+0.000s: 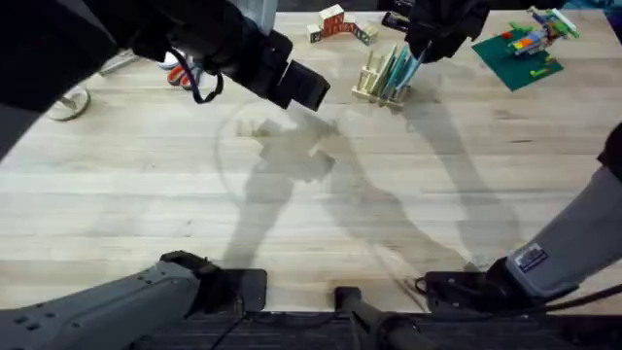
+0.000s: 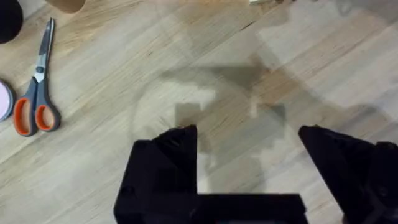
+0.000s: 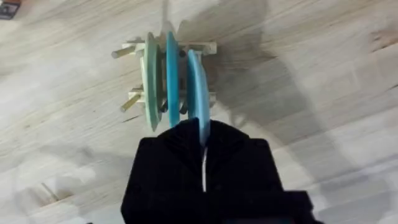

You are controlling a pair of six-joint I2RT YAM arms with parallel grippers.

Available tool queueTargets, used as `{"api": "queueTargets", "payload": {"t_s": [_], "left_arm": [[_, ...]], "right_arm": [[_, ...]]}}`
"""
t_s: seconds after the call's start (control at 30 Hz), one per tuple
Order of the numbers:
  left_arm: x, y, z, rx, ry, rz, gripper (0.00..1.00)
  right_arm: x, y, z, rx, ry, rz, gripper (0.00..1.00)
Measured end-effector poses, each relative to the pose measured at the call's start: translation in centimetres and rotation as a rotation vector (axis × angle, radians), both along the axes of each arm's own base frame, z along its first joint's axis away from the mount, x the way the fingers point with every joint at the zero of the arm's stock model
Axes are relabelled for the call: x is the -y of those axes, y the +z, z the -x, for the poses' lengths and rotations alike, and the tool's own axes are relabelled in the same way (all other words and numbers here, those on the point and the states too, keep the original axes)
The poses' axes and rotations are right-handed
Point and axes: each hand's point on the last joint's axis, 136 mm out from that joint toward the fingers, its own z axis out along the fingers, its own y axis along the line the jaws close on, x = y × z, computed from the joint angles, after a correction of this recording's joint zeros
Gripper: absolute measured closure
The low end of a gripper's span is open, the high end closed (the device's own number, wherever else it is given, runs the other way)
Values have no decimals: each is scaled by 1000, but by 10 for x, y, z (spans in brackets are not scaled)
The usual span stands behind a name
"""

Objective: Pick up the plates from the table one by one and place each into a slot on the dish rack.

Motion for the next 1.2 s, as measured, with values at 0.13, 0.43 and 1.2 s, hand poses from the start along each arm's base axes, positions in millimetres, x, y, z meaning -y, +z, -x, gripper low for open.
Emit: {"api": "queueTargets", "payload": {"t_s": [0.13,0.43,1.2], "left_arm": [[0,0,0,1,0,0,7],[0,0,0,0,0,0,7],[0,0,0,-1,4,2,8]], "right_arm": [[4,-1,-3,5,5,2,970],[8,-17,-9,-26,11,11,970],[5,-38,-10,-77,23,12,860]]}}
